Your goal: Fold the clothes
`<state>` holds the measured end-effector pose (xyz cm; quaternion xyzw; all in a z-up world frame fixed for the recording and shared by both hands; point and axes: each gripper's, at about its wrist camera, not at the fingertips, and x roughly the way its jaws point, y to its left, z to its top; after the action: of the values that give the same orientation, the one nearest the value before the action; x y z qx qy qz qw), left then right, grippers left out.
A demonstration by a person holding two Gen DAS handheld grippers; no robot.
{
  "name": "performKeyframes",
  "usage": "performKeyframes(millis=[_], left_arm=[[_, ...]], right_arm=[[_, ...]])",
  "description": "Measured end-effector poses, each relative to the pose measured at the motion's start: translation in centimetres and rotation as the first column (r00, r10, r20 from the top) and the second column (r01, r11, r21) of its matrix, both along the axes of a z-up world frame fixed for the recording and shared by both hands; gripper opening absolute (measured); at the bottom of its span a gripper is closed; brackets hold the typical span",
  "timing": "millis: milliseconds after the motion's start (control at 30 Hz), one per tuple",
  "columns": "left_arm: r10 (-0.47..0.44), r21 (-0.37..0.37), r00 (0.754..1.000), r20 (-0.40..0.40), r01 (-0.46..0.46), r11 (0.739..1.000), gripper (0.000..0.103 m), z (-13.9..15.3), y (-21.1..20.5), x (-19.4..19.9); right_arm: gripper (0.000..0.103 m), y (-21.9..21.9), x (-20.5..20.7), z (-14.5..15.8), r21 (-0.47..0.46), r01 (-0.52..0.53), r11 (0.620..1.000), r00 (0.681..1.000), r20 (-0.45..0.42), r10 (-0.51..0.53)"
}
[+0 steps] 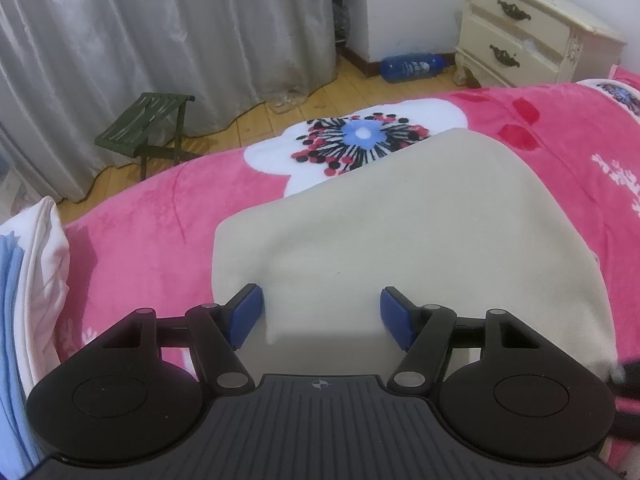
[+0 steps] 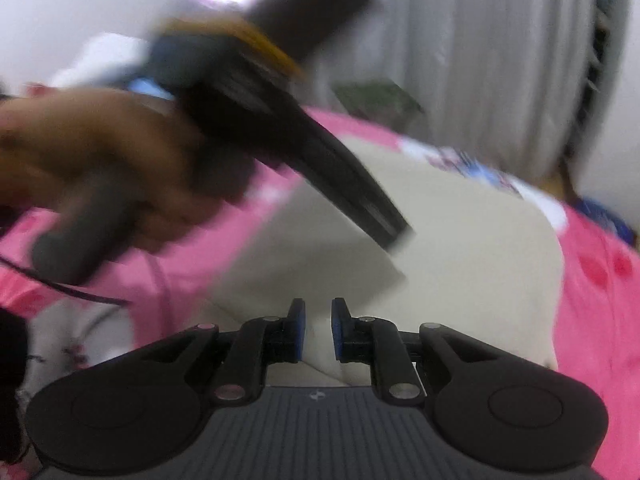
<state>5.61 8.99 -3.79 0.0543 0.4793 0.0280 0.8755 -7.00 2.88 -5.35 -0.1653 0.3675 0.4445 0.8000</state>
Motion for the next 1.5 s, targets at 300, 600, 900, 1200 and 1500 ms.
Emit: performKeyframes(millis=[300, 600, 900, 1200, 1500], left_arm=[[0.011, -0.032, 1.0, 0.009, -0.011, 0.999, 0.067, 0.3, 0.5, -0.1], [-0.051, -0.241, 0.953, 0.299, 0.127, 0.962, 0.067, 3.4, 5.6, -9.0], [-0.191, -0.244, 0.972, 0.138, 0.22, 0.944, 0.069, -2.6, 2.7, -12.7], [-0.163, -0.286, 0.972, 0.172, 0.207, 0.935, 0.068, -0.4, 4.2, -12.1], [-0.286, -0.493, 0.948, 0.142, 0.318, 0.81, 0.067, 1.6, 0.5, -5.1]], right_arm=[[0.017, 0.9, -0.7, -0.8, 0.024, -0.047, 0.999, 0.998, -0.035, 0.048], [0.017, -4.2, -0.3, 0.2, 0.046, 0.125, 0.991, 0.992, 0.009, -0.126], [0.013, -7.9, -0.2, -4.4, -0.123, 0.308, 0.943, 0.95, -0.012, -0.312], [0.016, -12.5, 2.3, -1.3, 0.054, 0.469, 0.882, 0.883, -0.056, -0.466], [0.04, -15.1, 4.3, -4.1, 0.172, 0.517, 0.838, 0.842, -0.275, -0.463]])
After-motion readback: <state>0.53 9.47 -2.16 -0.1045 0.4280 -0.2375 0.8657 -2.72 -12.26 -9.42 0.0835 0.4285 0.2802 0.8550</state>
